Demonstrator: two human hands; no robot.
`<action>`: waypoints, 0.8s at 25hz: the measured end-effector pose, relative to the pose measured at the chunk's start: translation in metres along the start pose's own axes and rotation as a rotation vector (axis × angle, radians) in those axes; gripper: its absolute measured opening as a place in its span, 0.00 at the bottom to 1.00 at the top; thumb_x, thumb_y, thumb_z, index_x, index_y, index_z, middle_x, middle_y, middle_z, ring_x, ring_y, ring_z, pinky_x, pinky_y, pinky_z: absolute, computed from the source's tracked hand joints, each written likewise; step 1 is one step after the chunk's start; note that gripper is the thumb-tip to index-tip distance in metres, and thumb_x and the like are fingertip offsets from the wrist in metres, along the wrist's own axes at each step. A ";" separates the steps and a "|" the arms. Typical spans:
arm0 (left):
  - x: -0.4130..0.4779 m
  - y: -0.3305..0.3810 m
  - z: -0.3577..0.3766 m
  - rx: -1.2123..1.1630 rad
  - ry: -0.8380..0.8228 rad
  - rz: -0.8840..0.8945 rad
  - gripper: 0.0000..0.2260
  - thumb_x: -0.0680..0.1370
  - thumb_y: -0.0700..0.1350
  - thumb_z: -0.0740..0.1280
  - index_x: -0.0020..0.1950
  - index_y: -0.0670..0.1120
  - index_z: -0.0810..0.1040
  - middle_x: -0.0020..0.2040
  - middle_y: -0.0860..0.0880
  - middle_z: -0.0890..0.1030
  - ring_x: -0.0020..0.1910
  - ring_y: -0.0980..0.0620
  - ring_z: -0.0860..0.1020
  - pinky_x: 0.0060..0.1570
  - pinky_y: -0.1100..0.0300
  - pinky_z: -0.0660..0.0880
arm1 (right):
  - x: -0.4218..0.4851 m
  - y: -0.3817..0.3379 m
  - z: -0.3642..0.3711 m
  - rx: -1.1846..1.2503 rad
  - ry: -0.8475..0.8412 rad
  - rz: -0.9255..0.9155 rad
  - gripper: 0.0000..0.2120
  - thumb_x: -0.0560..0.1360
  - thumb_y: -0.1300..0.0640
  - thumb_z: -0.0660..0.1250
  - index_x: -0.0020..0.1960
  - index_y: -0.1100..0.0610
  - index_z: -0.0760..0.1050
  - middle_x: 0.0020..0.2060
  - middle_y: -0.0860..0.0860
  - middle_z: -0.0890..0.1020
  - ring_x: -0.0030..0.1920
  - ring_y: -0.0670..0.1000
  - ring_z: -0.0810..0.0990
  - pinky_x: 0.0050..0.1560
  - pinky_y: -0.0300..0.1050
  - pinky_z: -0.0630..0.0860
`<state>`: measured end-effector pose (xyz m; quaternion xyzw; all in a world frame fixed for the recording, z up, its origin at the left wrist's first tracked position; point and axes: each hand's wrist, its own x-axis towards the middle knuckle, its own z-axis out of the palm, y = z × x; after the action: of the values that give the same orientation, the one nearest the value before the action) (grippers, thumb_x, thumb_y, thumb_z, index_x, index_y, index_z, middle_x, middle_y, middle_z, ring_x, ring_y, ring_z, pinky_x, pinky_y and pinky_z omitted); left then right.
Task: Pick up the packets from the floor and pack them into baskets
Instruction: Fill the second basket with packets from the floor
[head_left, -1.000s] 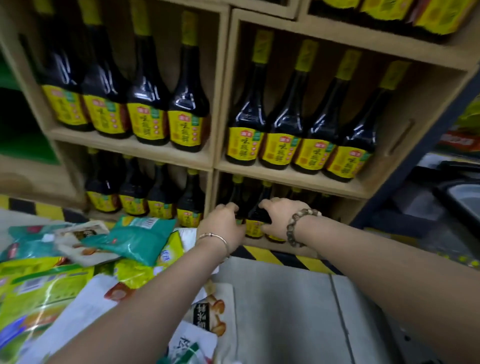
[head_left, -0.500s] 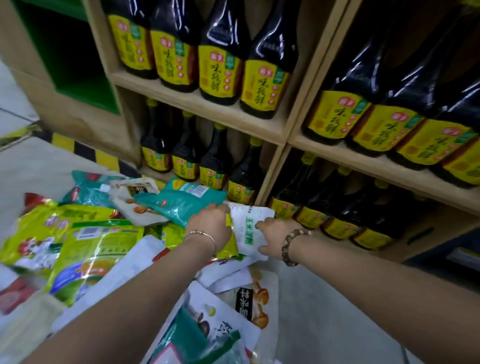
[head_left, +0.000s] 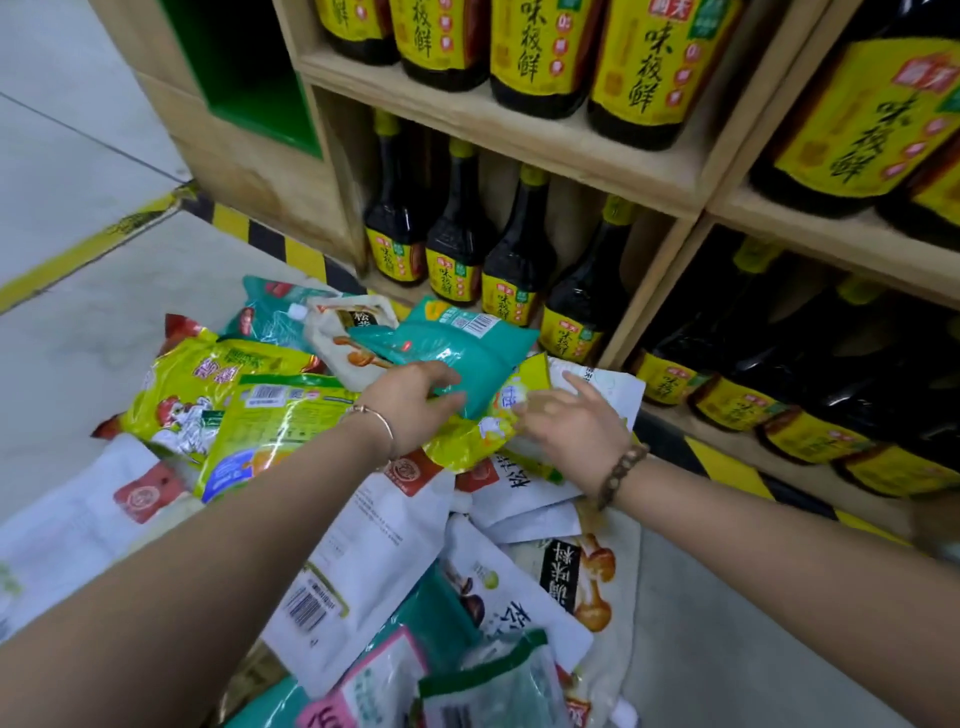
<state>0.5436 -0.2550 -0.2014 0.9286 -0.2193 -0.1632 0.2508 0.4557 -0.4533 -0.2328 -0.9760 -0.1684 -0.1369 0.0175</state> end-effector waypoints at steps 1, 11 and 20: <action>-0.003 0.006 -0.003 -0.094 -0.053 0.032 0.24 0.74 0.57 0.67 0.66 0.48 0.73 0.65 0.50 0.75 0.62 0.50 0.74 0.63 0.54 0.70 | 0.002 0.002 -0.008 0.079 0.135 0.048 0.04 0.63 0.56 0.75 0.37 0.52 0.82 0.39 0.48 0.85 0.44 0.50 0.84 0.61 0.59 0.70; -0.029 0.073 0.041 -0.566 0.137 -0.113 0.15 0.70 0.49 0.74 0.54 0.48 0.77 0.48 0.47 0.82 0.48 0.46 0.79 0.49 0.53 0.76 | 0.050 -0.016 -0.107 0.657 0.460 0.514 0.13 0.66 0.51 0.70 0.37 0.62 0.80 0.32 0.49 0.78 0.38 0.48 0.75 0.45 0.43 0.70; -0.037 0.012 0.009 -0.595 0.223 -0.424 0.11 0.75 0.43 0.69 0.56 0.43 0.76 0.50 0.44 0.81 0.53 0.42 0.79 0.57 0.47 0.74 | 0.039 0.023 -0.046 0.603 0.012 0.741 0.24 0.74 0.55 0.69 0.68 0.58 0.67 0.64 0.56 0.74 0.62 0.53 0.74 0.63 0.46 0.70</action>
<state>0.5045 -0.2501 -0.1948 0.8520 0.0630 -0.1661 0.4925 0.4869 -0.4664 -0.1773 -0.9210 0.1587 -0.0723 0.3484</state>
